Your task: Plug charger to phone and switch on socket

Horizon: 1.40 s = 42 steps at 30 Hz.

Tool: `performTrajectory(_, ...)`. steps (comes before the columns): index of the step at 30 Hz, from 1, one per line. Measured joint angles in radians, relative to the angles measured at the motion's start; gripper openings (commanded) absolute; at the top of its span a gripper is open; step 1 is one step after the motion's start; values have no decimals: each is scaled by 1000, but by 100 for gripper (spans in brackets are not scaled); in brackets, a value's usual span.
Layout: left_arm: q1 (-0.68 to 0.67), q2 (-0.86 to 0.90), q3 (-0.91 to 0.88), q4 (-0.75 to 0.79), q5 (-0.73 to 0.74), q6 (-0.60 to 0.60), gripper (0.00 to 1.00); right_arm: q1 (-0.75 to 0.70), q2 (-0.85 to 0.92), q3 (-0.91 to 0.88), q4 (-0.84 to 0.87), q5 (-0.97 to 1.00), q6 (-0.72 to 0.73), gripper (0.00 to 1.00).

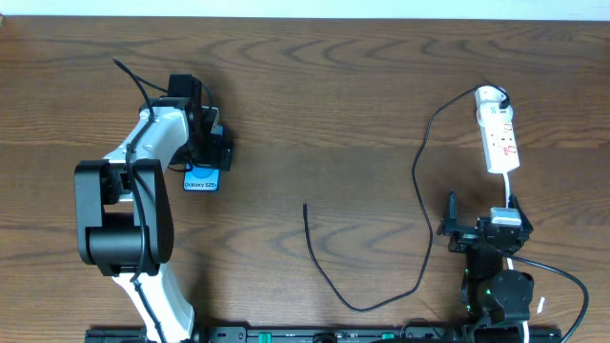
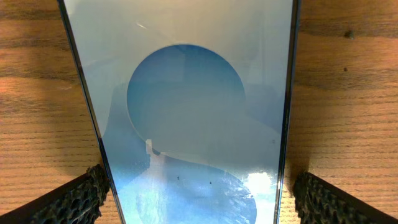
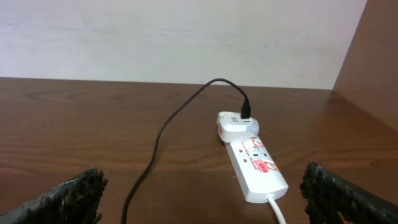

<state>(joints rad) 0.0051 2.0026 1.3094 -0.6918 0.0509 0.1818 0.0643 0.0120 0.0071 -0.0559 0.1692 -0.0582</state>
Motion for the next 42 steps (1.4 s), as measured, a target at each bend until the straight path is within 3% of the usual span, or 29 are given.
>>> performTrajectory(42, 0, 10, 6, 5, 21, 2, 98, 0, 0, 0, 0, 0, 0, 99)
